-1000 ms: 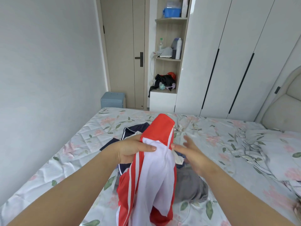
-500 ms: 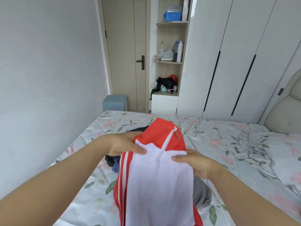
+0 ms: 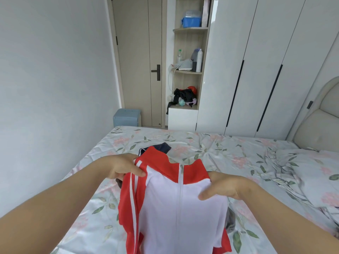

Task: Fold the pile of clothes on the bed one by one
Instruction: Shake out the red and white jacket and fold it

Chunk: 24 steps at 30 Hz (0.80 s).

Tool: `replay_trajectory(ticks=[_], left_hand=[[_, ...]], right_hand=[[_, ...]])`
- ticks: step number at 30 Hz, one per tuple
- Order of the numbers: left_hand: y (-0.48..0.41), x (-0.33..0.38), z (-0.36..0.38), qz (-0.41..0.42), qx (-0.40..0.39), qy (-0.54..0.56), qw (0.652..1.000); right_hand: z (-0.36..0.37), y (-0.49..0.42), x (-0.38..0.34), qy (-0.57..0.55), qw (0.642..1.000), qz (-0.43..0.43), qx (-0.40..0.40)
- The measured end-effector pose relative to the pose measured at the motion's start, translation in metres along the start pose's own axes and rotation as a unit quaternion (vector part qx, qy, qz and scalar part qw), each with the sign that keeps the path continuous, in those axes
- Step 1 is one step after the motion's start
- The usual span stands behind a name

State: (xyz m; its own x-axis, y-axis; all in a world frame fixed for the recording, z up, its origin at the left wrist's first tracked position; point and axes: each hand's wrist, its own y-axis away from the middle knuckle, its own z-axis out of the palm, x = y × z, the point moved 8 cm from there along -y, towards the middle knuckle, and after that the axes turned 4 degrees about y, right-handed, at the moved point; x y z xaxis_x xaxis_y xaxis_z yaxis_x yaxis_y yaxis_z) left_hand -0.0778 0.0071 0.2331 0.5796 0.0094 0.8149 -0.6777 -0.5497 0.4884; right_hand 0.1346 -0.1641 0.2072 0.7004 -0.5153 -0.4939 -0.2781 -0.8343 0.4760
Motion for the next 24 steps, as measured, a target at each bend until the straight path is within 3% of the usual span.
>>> replay_trajectory(ticks=[2,4,7,9,11,12,15,18,20,22,23,24], left_hand=[[0.005,0.016,0.000,0.052,-0.016,0.055,0.997],[0.010,0.041,-0.008,0.145,0.005,0.102,0.984],[0.018,0.067,-0.033,0.252,0.159,0.172,0.939],[0.014,0.059,-0.034,0.202,0.222,0.103,0.948],[0.003,0.031,-0.019,0.084,0.201,0.056,0.974],[-0.001,0.020,-0.011,0.052,0.178,0.097,0.978],[0.000,0.025,0.002,0.081,0.124,0.283,0.948],[0.013,0.061,-0.005,0.169,0.094,0.359,0.913],[0.025,0.090,-0.020,0.252,0.110,0.381,0.883],[0.037,0.106,-0.036,0.313,0.160,0.331,0.876],[0.035,0.108,-0.038,0.315,0.181,0.252,0.897],[0.034,0.108,-0.032,0.303,0.188,0.165,0.919]], right_hand=[[-0.008,0.012,-0.015,-0.045,0.999,0.000,-0.002],[-0.033,0.014,-0.022,-0.121,0.991,-0.029,0.056],[-0.075,0.023,-0.037,-0.288,0.937,-0.117,0.161],[-0.091,0.026,-0.040,-0.355,0.902,-0.158,0.190],[-0.090,0.029,-0.050,-0.337,0.911,-0.175,0.159],[-0.084,0.029,-0.052,-0.292,0.930,-0.174,0.142],[-0.066,0.027,-0.046,-0.183,0.969,-0.138,0.096],[-0.094,0.049,-0.054,-0.244,0.944,-0.178,0.136],[-0.131,0.072,-0.063,-0.327,0.887,-0.232,0.230],[-0.154,0.086,-0.063,-0.400,0.825,-0.266,0.296],[-0.153,0.086,-0.063,-0.378,0.839,-0.251,0.301],[-0.144,0.078,-0.060,-0.316,0.879,-0.213,0.287]])
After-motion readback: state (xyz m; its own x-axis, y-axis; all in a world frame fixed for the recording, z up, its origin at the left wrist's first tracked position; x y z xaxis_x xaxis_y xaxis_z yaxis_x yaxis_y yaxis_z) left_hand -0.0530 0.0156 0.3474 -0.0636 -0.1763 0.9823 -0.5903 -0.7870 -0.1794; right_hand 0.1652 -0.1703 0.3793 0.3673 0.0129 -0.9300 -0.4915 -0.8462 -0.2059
